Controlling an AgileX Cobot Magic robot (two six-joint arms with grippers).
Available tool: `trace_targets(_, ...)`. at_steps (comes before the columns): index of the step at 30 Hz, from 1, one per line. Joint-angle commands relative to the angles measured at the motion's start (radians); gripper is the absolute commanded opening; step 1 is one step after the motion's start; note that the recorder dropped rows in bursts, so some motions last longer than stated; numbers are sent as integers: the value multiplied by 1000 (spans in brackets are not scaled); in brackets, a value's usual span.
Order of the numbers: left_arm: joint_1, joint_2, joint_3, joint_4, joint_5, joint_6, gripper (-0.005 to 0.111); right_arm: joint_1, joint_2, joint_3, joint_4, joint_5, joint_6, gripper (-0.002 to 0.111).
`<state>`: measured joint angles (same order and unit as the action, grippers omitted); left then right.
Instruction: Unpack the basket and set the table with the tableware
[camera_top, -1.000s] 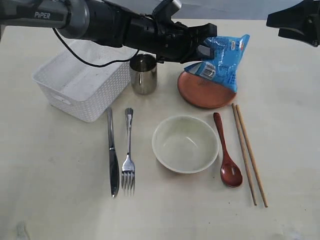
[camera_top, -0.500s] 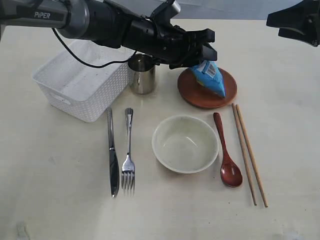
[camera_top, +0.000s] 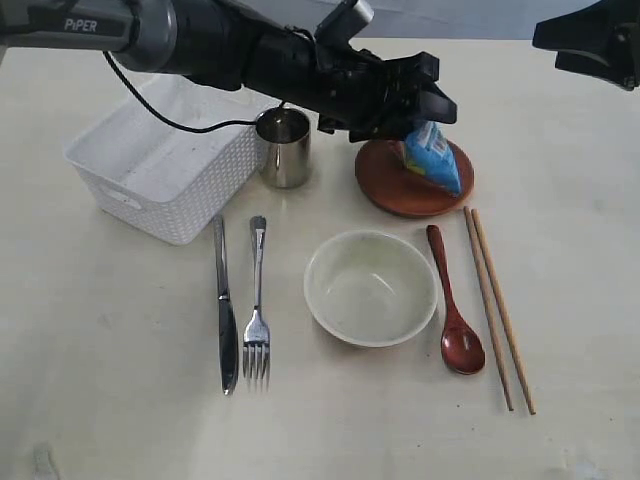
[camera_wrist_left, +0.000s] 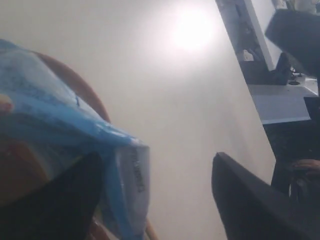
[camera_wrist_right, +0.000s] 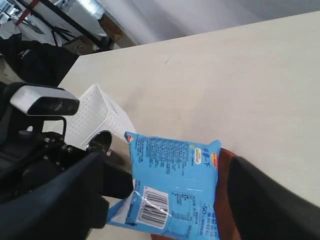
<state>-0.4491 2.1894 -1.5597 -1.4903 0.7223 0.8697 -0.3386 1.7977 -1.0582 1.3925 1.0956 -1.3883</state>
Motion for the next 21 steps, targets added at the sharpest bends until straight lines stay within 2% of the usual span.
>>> trace_targets(1,-3,-66,-8,76,23,-16,68,-7,-7,2,9,13,-14,67)
trace_targets(7,-3,-143,-8,196,36,-60,71,-7,-7,2,9,20,-14,67)
trace_targets(12,-3,-200,-8,206,36,-53,71,13,-7,2,13,73,-25,64)
trace_targets(16,12,-266,-8,228,37,11,71,118,-7,2,17,77,-52,41)
trace_targets(21,78,-352,-6,380,43,20,70,309,-7,2,-22,-124,-56,6)
